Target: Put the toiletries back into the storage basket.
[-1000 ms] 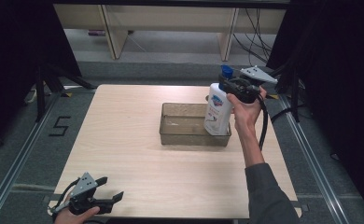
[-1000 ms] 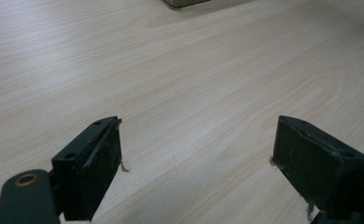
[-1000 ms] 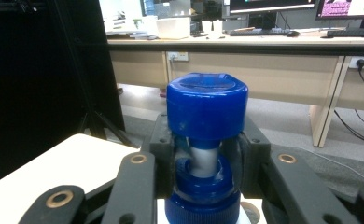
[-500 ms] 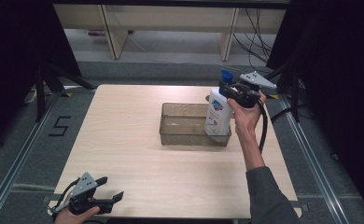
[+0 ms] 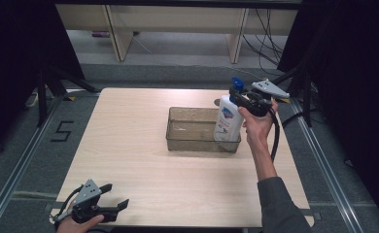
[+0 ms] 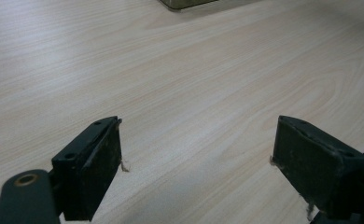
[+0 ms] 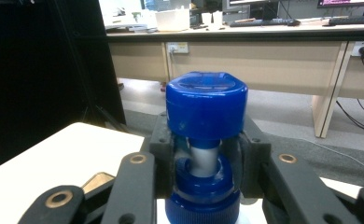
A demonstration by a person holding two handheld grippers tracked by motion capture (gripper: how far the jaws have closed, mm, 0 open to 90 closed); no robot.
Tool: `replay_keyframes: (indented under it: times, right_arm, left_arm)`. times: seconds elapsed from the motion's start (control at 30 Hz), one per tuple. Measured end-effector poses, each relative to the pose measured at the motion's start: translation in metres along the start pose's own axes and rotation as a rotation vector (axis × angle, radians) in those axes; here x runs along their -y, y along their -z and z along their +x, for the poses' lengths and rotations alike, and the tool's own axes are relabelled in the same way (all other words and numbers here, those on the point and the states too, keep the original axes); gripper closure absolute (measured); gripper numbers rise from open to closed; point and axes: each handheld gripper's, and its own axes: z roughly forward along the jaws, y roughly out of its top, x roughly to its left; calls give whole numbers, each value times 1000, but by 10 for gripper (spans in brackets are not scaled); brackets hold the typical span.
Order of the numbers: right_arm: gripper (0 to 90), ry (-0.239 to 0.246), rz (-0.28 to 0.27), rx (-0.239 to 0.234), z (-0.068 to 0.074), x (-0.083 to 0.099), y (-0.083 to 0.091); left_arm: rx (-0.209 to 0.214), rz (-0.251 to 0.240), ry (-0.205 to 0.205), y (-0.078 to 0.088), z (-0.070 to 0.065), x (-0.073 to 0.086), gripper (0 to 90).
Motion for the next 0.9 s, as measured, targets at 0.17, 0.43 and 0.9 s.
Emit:
replay_keyframes:
  times: [0.17,0.43,0.9]
  right_arm:
    - [656,4,-12,6,-1,4,5]
    - [652,16,-17,-5,2,6,9]
    - [615,35,-12,-12,9,8,13]
  left_arm:
    - [-3,1,-1,0,0,0,149]
    - [-2,1,0,0,0,0,149]
    - [-1,3,-6,0,-1,0,149]
